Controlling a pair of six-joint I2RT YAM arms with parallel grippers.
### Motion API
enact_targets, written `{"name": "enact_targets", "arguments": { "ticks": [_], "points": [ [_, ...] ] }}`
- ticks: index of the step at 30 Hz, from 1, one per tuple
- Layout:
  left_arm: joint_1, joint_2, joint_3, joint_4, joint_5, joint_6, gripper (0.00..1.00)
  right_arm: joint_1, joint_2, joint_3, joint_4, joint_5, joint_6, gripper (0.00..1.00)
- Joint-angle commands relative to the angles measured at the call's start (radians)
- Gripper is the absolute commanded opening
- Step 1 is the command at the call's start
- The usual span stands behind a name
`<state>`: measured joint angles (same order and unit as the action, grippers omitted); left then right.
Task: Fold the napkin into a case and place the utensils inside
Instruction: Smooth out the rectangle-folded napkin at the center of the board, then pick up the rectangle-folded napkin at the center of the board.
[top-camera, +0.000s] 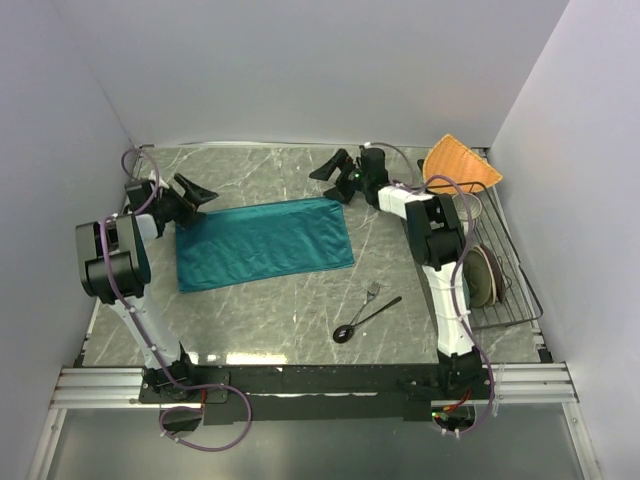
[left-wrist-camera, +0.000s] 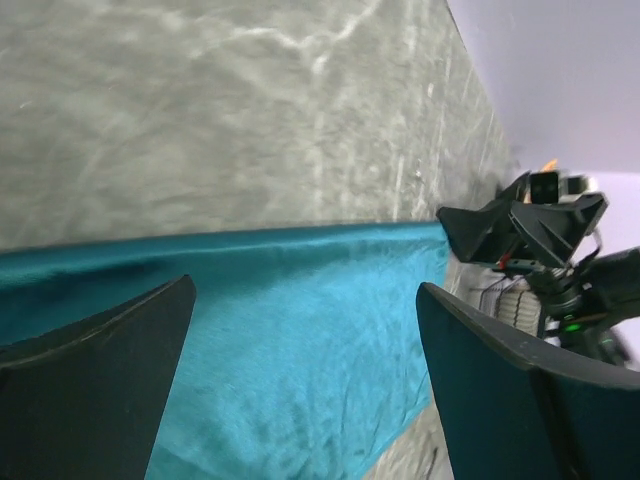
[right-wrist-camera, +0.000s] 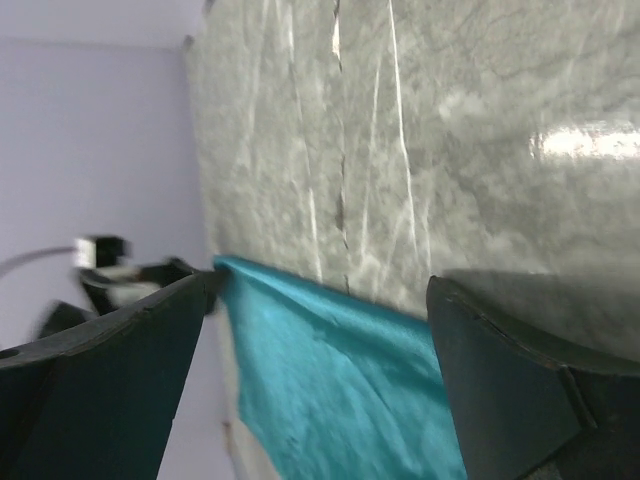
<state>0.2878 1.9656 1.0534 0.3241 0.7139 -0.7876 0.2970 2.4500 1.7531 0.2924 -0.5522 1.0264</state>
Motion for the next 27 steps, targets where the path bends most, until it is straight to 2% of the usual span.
{"name": "enact_targets", "arguments": {
  "ticks": [1,5,9,11,13,14,15,19,27],
  "points": [
    [0.002,-0.148,0.086,-0.224,-0.048,0.178,0.99,-0.012,-0.214,0.014,-0.181,0.0,-0.228,1.0],
    [0.005,-0.241,0.099,-0.411,-0.163,0.296,0.99,-0.009,-0.328,-0.027,-0.387,0.109,-0.4,1.0],
    [0.027,-0.275,0.086,-0.6,-0.315,0.326,0.99,0.001,-0.368,-0.035,-0.579,0.159,-0.601,1.0],
    [0.056,-0.27,0.076,-0.689,-0.324,0.365,0.99,0.004,-0.362,-0.03,-0.679,0.175,-0.626,1.0],
    [0.067,-0.302,0.044,-0.703,-0.365,0.417,0.98,0.002,-0.356,-0.038,-0.717,0.161,-0.66,1.0],
    [0.068,-0.315,0.013,-0.706,-0.373,0.436,0.93,0.001,-0.362,-0.052,-0.714,0.166,-0.673,1.0],
    [0.068,-0.324,0.001,-0.709,-0.392,0.451,0.83,0.004,-0.373,-0.088,-0.71,0.185,-0.689,1.0],
    [0.056,-0.301,-0.015,-0.75,-0.447,0.49,0.65,0.013,-0.37,-0.116,-0.725,0.216,-0.723,1.0],
    [0.016,-0.237,0.011,-0.752,-0.6,0.524,0.55,0.007,-0.37,-0.138,-0.727,0.173,-0.712,1.0]
  ]
}}
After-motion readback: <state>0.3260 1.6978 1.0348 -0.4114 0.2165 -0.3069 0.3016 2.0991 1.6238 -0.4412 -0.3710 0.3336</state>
